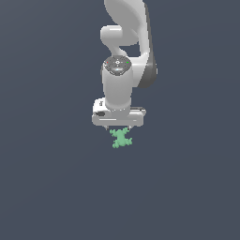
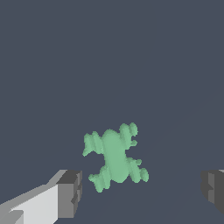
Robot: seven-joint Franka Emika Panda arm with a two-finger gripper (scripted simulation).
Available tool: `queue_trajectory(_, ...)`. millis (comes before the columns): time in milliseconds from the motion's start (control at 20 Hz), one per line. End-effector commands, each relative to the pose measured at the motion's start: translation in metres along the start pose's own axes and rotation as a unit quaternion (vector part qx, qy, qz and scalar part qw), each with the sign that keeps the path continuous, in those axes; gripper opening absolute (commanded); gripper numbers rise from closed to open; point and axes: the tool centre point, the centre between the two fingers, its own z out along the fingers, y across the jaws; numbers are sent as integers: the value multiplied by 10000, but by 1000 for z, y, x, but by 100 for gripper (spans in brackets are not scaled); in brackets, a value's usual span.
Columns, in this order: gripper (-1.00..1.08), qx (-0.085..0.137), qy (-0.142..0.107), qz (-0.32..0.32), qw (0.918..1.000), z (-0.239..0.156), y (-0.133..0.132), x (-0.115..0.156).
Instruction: Pick up the object and move it to a goal position.
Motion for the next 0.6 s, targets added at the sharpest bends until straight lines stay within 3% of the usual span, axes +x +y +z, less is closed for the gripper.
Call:
queue_trajectory(0,100,0,0,0,10000,0,0,0)
queue_trajectory(550,100,-62,81,-268,9996,-7,0,5)
